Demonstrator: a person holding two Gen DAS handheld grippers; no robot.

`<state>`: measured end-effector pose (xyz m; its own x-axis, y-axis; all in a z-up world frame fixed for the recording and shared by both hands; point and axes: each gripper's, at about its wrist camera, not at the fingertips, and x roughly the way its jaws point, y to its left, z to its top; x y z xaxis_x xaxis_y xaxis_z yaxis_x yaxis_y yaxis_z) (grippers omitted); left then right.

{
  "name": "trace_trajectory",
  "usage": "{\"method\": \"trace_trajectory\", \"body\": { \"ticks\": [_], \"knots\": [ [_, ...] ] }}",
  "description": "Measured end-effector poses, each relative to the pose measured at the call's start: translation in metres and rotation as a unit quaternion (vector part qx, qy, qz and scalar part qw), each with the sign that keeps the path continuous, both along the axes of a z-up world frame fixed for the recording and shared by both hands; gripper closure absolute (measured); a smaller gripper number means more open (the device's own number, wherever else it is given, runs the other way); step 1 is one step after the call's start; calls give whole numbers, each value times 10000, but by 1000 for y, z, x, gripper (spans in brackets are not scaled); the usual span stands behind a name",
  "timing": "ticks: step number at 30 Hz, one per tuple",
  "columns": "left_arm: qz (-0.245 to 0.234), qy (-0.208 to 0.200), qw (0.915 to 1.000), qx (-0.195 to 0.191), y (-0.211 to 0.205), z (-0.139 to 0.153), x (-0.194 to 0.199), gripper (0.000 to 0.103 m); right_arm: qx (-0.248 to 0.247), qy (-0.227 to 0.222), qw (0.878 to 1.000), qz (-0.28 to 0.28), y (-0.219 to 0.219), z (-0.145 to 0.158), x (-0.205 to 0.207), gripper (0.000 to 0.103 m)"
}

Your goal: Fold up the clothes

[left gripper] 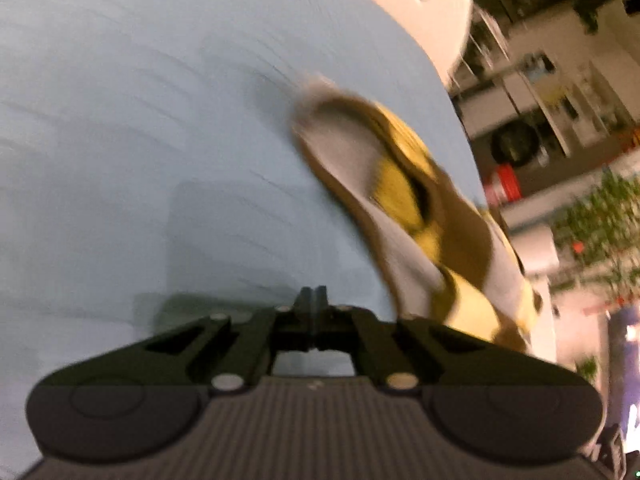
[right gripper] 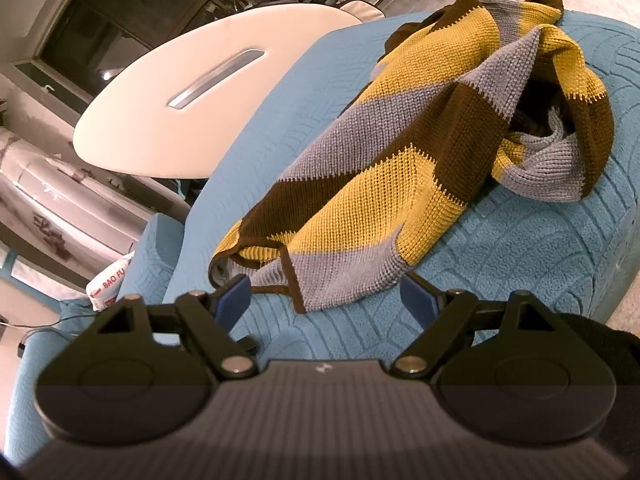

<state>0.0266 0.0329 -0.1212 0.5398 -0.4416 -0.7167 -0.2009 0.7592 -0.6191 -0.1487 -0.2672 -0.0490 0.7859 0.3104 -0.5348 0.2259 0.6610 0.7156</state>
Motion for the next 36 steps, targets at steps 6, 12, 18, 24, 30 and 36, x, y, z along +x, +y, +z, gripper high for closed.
{"method": "trace_trajectory", "body": {
  "ticks": [6,12,18,24,30,36],
  "knots": [
    [589,65,9975,-394,71,6,-13,98,-21,6,10000,21,2,0,2,18],
    [97,6,9949,-1003,26,3,-9,39,6,-9,10000,-11,1,-1,1,19],
    [-213,-49,9898,-1409,-26,-5,-12,13,135,-79,9999,-67,-3,-2,-1,19],
    [-219,-173,9904,-1353,-61,-14,15,6,180,-116,9997,-67,-3,-2,0,18],
    [-251,112,9832,-1804,-87,-23,62,0,154,-120,9998,-53,-1,-1,0,18],
    [-409,704,9505,-2998,-108,-50,104,2,206,-151,9996,-79,-3,-2,-1,18]
  ]
}}
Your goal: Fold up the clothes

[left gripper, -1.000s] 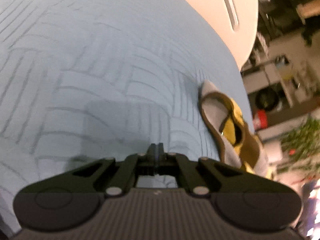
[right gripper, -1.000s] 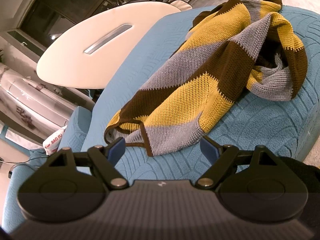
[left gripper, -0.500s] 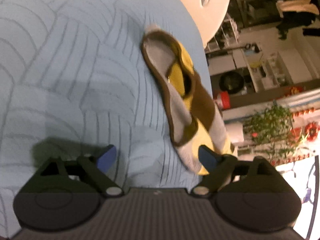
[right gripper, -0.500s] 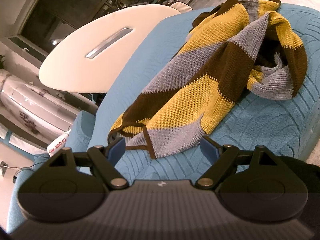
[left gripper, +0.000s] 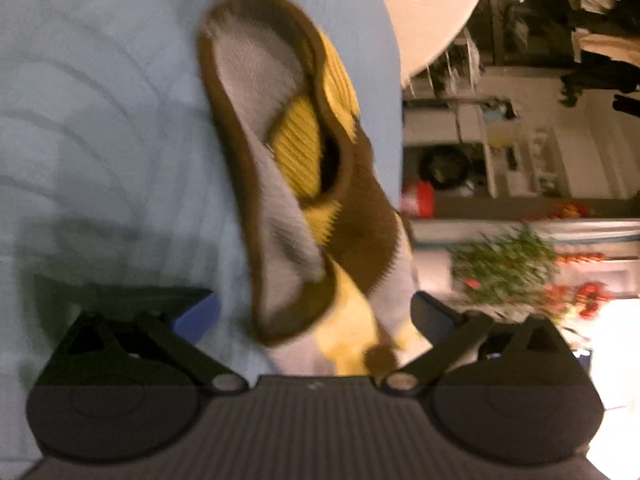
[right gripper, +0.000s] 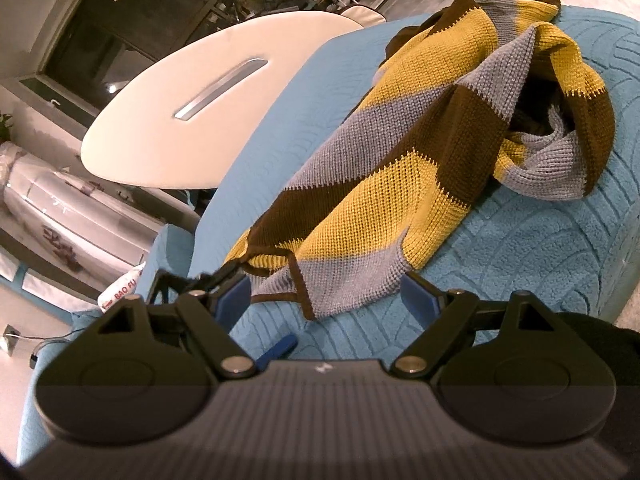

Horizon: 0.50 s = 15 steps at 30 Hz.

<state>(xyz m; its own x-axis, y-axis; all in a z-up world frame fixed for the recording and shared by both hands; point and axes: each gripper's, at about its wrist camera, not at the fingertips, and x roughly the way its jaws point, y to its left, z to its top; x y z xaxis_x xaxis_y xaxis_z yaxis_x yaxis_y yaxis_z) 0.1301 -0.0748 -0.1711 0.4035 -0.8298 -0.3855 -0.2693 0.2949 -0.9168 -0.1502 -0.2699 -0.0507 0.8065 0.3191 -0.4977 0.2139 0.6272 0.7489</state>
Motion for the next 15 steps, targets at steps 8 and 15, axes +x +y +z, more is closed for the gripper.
{"method": "trace_trajectory", "body": {
  "ticks": [8,15],
  "knots": [
    [-234,-117,9995,-158,-27,-18,25,9,-15,10,10000,20,0,0,1,18],
    [-924,-62,9953,266,-42,-49,46,92,-131,89,9999,41,3,1,4,18]
  ]
}}
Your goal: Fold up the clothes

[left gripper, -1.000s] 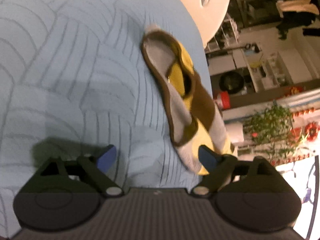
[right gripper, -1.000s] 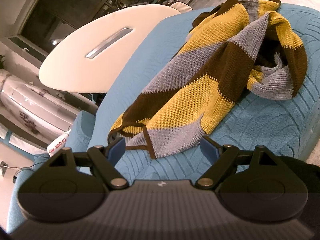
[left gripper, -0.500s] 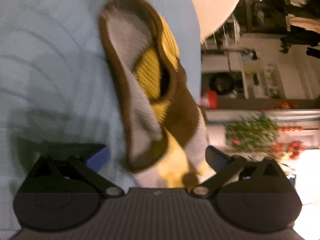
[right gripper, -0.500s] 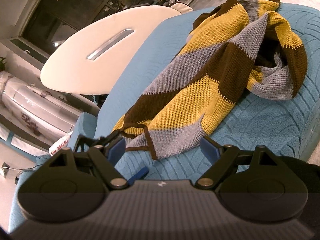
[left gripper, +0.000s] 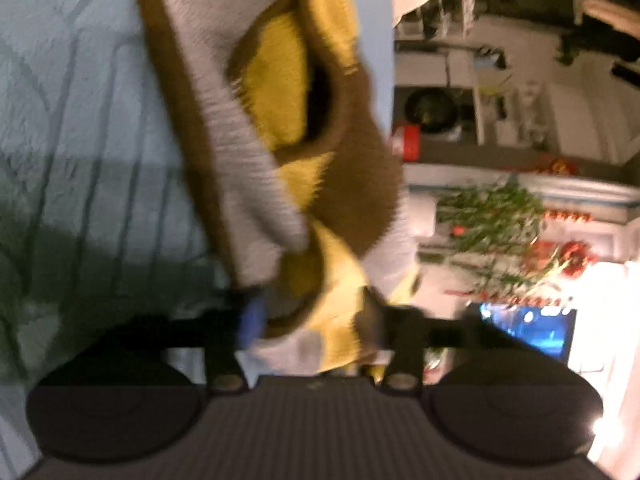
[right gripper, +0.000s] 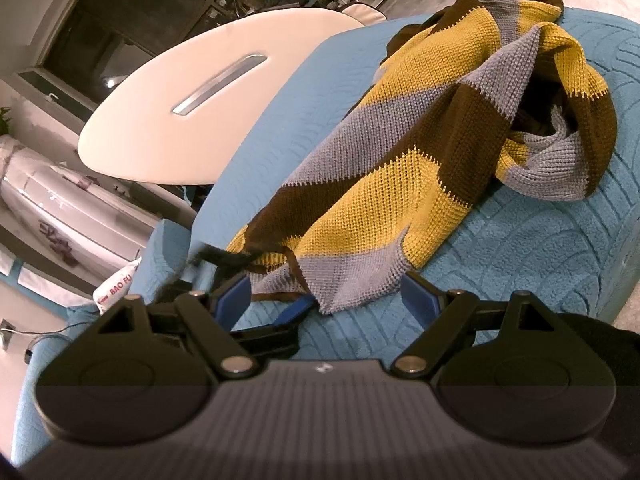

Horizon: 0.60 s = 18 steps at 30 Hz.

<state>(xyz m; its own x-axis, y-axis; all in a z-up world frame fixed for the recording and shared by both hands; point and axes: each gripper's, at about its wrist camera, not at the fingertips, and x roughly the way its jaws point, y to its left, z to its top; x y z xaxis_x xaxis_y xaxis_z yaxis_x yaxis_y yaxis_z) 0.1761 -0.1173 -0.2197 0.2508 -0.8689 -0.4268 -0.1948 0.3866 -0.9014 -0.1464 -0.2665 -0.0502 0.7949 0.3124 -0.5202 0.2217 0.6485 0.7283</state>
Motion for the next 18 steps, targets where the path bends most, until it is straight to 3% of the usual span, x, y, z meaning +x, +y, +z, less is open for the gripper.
{"method": "trace_trajectory", "body": {
  "ticks": [4,9,12,18],
  "knots": [
    [-516,-330,9976,332,-16,-6,10,93,-69,59,10000,5,1,0,1,19],
    [-1182,-729,9857,952,-23,14,10,97,-99,84,9999,3,2,0,1,19],
    [-1258,-963,9803,1178,0,25,-6,98,-117,94,9999,17,3,1,2,19],
    [-875,-831,9840,1310,75,41,-44,98,-73,70,9999,6,1,2,2,19]
  ]
}}
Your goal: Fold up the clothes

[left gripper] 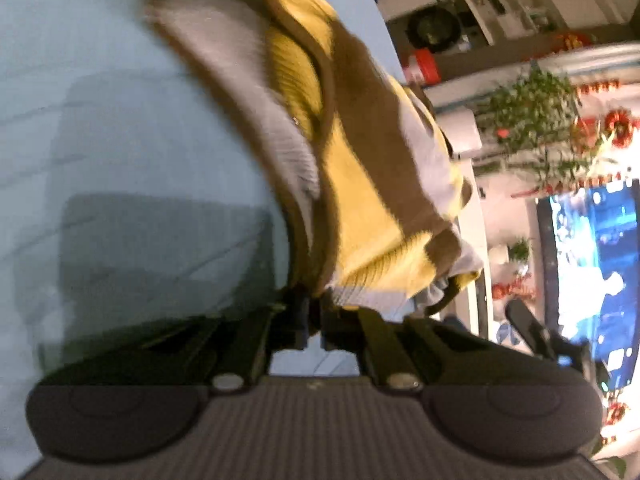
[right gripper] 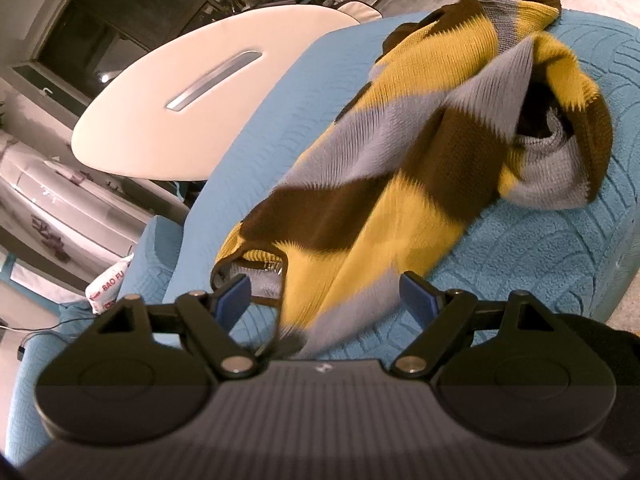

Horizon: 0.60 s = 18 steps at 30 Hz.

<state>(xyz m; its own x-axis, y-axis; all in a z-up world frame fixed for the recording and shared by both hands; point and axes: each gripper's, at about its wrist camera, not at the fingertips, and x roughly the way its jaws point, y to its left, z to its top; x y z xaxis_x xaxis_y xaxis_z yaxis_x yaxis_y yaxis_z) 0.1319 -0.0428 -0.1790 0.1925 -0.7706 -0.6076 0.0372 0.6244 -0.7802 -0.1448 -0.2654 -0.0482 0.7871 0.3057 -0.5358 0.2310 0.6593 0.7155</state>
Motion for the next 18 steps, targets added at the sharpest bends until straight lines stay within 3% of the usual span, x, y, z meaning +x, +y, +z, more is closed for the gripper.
{"method": "trace_trajectory", "body": {
  "ticks": [1,4,5,8,12,13,15,17,18],
  "knots": [
    [344,113,9993,-20,31,1,-15,98,-4,2,10000,5,0,0,0,19],
    [800,191,9966,-53,74,3,-30,98,-35,10,10000,32,3,1,2,18],
    [966,174,9951,87,88,4,-36,103,-45,11,10000,41,3,1,2,18],
    [1406,150,9893,363,125,2,-50,103,-116,39,9999,82,5,1,3,18],
    [1722,319,9845,-130,142,0,-53,101,-212,76,9996,149,8,2,5,18],
    [1599,28,9871,11,136,10,-52,94,-236,85,9995,176,9,3,6,18],
    [1453,-170,9892,82,126,14,-51,77,-287,104,9992,249,11,4,6,18],
    [1313,-404,9905,55,120,20,-54,45,-341,117,9987,361,13,5,7,18],
    [1331,-451,9901,29,113,23,-56,41,-374,126,9984,410,15,6,7,18]
  ]
}}
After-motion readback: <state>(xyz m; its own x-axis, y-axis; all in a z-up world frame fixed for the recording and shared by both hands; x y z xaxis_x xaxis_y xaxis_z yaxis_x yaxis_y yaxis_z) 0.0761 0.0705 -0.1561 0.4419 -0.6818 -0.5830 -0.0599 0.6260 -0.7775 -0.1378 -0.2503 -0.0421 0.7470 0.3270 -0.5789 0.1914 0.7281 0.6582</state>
